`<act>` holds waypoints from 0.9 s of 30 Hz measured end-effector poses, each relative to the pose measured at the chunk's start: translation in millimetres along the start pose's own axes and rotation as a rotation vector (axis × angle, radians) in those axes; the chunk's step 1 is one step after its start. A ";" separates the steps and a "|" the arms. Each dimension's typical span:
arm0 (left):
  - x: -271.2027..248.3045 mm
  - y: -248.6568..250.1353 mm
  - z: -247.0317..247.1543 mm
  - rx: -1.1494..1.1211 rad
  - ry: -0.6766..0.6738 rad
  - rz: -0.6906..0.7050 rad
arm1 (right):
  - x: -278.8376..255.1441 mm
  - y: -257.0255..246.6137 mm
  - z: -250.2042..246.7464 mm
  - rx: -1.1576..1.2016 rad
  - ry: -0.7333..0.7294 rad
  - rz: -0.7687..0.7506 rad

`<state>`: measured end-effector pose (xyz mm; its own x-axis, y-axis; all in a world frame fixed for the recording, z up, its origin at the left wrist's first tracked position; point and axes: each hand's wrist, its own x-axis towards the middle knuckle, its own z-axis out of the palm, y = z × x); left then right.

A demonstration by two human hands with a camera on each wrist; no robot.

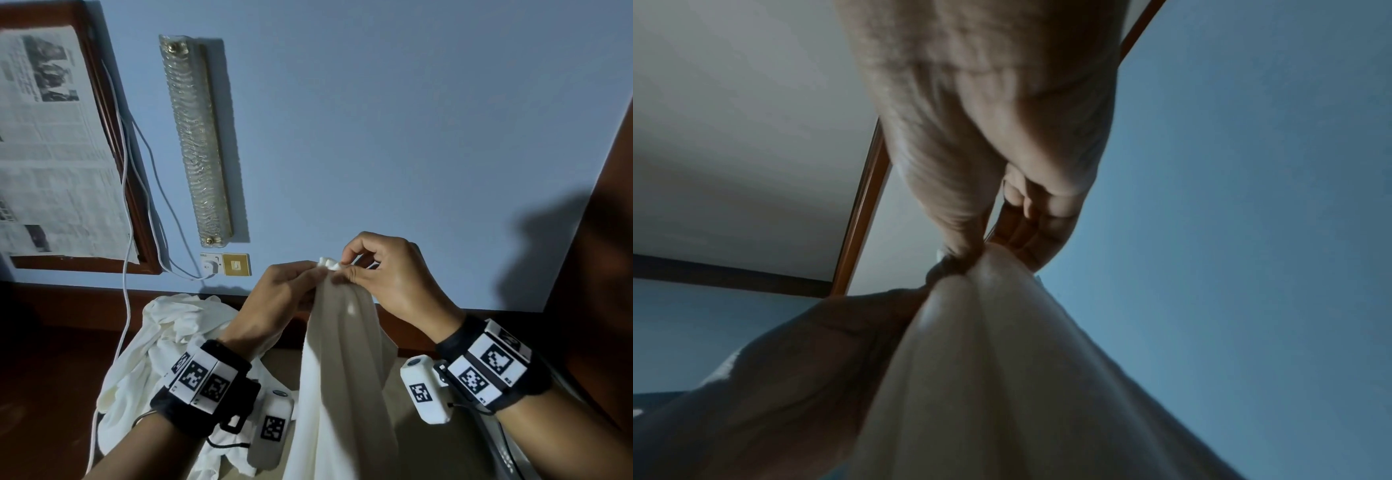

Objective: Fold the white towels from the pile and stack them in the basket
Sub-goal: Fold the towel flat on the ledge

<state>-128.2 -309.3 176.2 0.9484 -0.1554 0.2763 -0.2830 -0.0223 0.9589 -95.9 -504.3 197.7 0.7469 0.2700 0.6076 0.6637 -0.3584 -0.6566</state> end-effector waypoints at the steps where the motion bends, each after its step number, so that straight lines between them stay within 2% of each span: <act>1: 0.5 -2.2 -0.9 -0.030 -0.008 -0.016 | -0.1 0.9 -1.5 -0.006 -0.018 0.010; 5: 1.5 -6.1 -0.5 -0.063 0.010 -0.050 | 1.4 5.0 -5.7 -0.063 -0.108 -0.001; 10: 0.9 -8.8 3.1 0.045 0.017 0.014 | 1.2 6.6 -5.1 -0.086 -0.139 -0.010; 14: -6.2 -3.6 -7.0 0.158 -0.155 0.070 | 6.6 11.6 -7.1 -0.144 -0.113 0.047; 16: -6.5 -2.0 -11.0 0.200 -0.198 0.100 | 9.0 11.1 -8.2 -0.128 -0.110 0.092; 21: 3.9 -4.2 -9.7 0.406 -0.056 0.203 | 10.1 7.6 -2.8 0.017 -0.127 0.146; 25: 10.9 3.3 -14.3 0.382 0.005 0.215 | 0.2 15.0 7.2 0.187 -0.105 0.101; 27: 17.2 14.4 -21.4 0.342 0.023 0.247 | -8.3 26.2 10.6 0.157 -0.208 0.129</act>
<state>-112.9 -291.1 196.2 0.8481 -0.1746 0.5003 -0.5295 -0.3140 0.7880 -84.2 -506.5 170.7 0.8071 0.4144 0.4204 0.5487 -0.2638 -0.7934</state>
